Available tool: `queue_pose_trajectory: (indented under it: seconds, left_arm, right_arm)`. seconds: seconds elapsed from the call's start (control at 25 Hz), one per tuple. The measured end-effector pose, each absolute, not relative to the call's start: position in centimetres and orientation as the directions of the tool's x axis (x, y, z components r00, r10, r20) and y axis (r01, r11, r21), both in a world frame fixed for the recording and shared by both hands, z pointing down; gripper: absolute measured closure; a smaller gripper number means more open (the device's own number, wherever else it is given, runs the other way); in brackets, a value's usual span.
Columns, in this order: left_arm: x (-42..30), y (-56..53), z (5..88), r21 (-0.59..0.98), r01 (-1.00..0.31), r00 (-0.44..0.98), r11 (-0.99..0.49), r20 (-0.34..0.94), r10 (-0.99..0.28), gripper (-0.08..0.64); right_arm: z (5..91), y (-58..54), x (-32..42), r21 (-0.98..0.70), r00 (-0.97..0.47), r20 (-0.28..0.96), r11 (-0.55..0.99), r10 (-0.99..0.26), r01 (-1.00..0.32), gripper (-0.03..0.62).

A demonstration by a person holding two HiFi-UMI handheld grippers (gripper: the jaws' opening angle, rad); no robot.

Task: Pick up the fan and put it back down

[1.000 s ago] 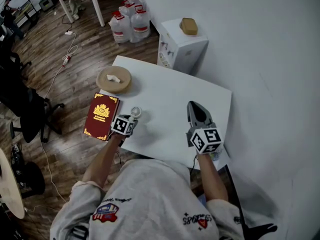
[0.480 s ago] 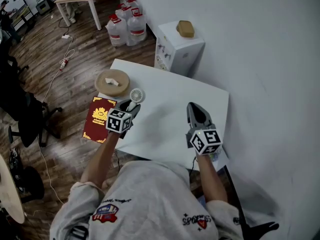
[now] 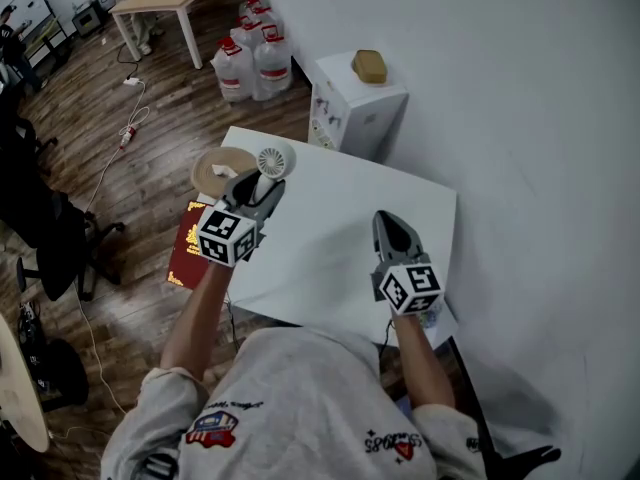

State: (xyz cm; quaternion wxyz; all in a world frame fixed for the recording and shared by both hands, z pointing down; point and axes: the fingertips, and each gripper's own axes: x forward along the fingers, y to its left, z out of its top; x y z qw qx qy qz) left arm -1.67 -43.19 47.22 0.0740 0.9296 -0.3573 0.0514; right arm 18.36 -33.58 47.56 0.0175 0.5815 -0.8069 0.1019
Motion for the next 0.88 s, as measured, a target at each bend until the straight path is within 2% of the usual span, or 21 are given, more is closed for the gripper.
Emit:
queue_pose_trajectory:
  seconds: [0.28, 0.88]
  left_arm:
    - [-2.5, -43.3, 40.7, 0.054, -0.674, 0.738, -0.736, 0.013, -0.675, 0.373]
    - [-2.2, -42.2, 40.6, 0.047, -0.662, 0.749, -0.748, 0.018, -0.662, 0.373]
  right_arm:
    - [47.5, -33.3, 17.8, -0.139, -0.324, 0.141, 0.305, -0.936, -0.942, 0.598]
    - [46.9, -31.9, 17.7, -0.136, -0.308, 0.142, 0.290, -0.941, -0.947, 0.598]
